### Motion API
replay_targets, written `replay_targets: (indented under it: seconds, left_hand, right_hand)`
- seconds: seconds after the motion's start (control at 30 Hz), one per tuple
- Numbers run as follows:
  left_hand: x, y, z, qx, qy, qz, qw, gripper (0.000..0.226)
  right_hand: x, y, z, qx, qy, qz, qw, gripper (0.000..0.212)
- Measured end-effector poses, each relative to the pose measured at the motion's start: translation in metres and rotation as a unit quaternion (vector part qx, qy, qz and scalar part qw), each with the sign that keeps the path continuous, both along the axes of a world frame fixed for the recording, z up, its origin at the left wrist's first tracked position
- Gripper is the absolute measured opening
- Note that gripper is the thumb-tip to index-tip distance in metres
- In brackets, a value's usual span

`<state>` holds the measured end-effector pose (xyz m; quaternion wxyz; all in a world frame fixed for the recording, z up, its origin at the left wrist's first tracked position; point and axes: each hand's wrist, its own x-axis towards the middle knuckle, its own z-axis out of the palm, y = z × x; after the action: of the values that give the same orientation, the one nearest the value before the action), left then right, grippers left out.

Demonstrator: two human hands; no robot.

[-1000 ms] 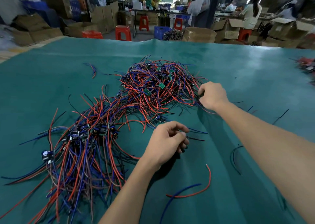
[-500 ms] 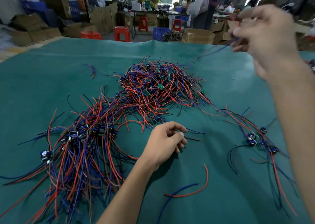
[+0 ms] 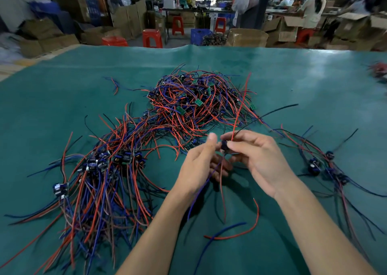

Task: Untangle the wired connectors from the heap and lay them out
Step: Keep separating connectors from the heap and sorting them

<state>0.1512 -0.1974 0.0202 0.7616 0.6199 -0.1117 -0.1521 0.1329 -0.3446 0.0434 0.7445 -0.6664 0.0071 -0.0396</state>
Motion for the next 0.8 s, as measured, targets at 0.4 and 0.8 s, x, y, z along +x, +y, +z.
replay_targets:
  seconds: [0.4, 0.8]
  left_hand:
    - [-0.003, 0.002, -0.003, 0.062, -0.061, 0.011, 0.996, 0.018]
    - [0.0, 0.001, -0.007, 0.082, -0.044, 0.013, 0.996, 0.022]
  right_hand:
    - [0.006, 0.006, -0.013, 0.056, 0.014, -0.069, 0.996, 0.015]
    - [0.008, 0.0, -0.018, -0.094, -0.022, -0.127, 0.987, 0.021]
